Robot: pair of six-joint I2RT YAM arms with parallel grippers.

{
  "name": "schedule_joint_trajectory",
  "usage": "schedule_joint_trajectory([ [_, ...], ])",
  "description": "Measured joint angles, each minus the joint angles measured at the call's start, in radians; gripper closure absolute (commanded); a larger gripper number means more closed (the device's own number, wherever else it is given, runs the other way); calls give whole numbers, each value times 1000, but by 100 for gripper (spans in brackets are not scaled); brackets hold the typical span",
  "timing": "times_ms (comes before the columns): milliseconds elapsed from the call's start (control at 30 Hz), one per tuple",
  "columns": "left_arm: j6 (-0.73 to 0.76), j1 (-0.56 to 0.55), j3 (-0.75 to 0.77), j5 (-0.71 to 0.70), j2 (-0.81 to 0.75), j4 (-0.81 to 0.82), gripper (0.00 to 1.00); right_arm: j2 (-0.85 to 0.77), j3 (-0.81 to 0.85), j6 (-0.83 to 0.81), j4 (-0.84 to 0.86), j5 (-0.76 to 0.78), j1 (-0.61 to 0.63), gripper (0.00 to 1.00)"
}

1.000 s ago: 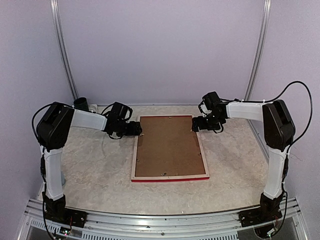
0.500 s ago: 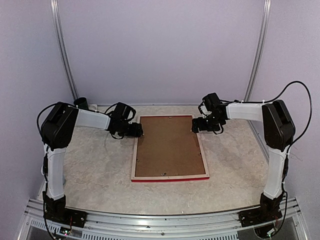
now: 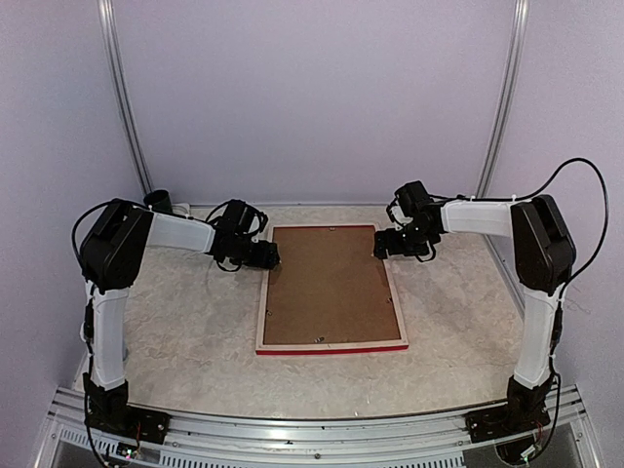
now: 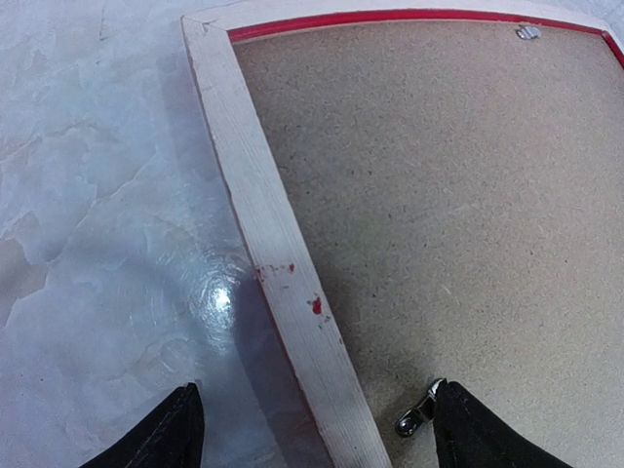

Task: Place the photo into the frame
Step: Press the fastener onto the backboard.

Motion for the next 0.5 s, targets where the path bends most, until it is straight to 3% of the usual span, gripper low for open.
schedule_joint_trajectory([
  [400,41,-10,35,13,4,-64,21,0,0,0,0,-23,0,4],
  [500,43,-18,50,-1,14,-82,29,0,0,0,0,-23,0,4],
])
